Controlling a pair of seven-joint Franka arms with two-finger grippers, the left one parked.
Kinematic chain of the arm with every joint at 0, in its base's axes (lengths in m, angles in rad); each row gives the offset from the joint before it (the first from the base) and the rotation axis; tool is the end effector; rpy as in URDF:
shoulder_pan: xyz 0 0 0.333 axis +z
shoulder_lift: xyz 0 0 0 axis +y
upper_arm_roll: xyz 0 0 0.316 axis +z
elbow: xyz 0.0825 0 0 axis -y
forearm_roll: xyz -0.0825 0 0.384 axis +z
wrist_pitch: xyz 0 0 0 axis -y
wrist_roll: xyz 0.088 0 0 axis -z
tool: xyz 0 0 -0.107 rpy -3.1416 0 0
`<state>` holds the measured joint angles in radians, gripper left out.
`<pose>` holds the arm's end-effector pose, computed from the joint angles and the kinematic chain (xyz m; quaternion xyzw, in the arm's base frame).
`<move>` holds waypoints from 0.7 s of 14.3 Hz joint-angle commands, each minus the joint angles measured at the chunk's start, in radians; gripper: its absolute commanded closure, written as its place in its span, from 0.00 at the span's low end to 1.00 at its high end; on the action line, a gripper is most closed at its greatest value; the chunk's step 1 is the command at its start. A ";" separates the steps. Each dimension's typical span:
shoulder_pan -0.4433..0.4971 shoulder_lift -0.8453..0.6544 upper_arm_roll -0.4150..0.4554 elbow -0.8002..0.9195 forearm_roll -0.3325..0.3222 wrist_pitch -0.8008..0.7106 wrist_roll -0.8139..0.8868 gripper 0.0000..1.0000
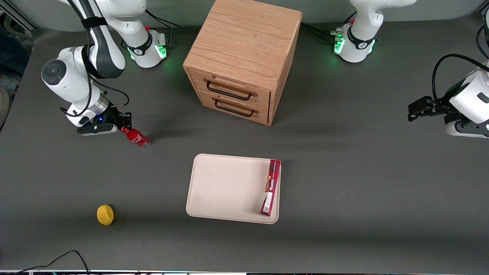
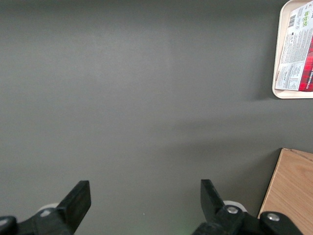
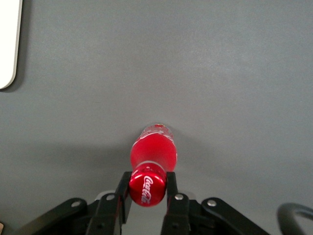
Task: Place coke bottle on tray
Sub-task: 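Close the right gripper on the bottle's cap end, then lift the bottle and carry it toward the cream tray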
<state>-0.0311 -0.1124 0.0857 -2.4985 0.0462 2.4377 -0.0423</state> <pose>0.4626 0.0251 0.3308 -0.9991 -0.0311 -0.0256 0.0107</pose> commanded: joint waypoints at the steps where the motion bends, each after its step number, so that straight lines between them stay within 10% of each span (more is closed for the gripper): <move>1: -0.018 -0.018 0.008 0.012 0.009 -0.017 -0.030 1.00; 10: -0.035 -0.039 -0.001 0.559 0.007 -0.741 0.028 1.00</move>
<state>-0.0530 -0.1680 0.0793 -2.0634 0.0462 1.8077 -0.0351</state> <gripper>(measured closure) 0.687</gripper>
